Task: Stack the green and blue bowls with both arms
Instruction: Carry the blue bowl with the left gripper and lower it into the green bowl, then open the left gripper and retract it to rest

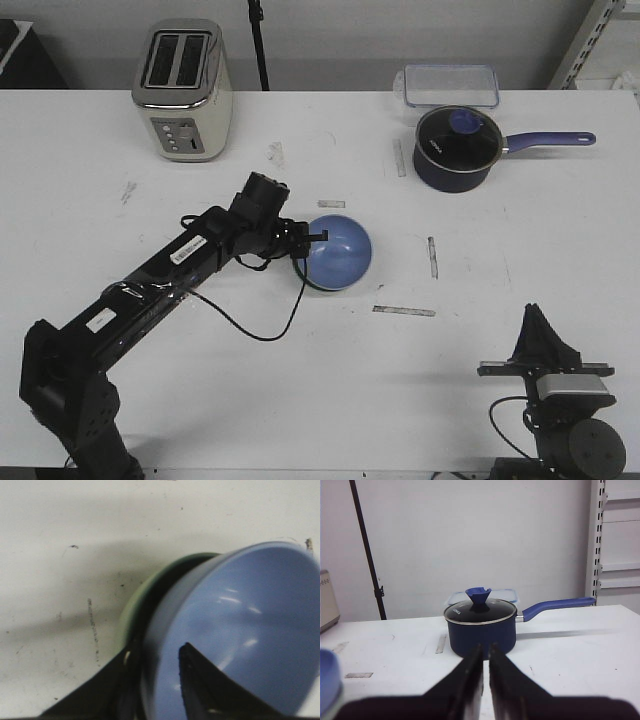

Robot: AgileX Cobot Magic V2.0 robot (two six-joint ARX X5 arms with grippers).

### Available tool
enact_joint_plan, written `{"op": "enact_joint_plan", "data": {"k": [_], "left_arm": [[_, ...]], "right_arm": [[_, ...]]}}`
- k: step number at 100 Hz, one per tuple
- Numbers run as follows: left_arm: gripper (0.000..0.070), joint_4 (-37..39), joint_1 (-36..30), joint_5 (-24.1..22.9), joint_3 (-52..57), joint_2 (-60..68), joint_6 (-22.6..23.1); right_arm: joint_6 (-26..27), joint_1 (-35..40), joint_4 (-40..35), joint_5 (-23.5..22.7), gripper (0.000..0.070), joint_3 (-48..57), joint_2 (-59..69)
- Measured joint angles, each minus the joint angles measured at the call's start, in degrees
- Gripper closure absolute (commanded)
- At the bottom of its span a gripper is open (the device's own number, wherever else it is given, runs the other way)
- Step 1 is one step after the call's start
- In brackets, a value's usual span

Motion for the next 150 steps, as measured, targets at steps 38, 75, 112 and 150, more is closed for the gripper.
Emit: {"op": "enact_joint_plan", "data": {"k": [38,75,112,150], "left_arm": [[0.0404,-2.54,-0.24,0.11,0.00,-2.80,0.17],[0.0416,6.67,2.34,-0.13,-10.58,-17.70,4.55],[0.0681,39.71,6.51,-4.24,-44.98,-40.24,10.69],[0.0699,40.28,14.43,-13.64,-61.53,-64.61,26.49]], "right_arm": [[0.00,0.00,0.00,0.00,0.0689,0.00,0.00],[0.00,0.00,0.00,0.00,0.0689,0.00,0.00],[0.00,0.00,0.00,0.00,0.0689,0.00,0.00],[0.00,0.00,0.00,-0.02,0.0689,0.00,0.00]]}}
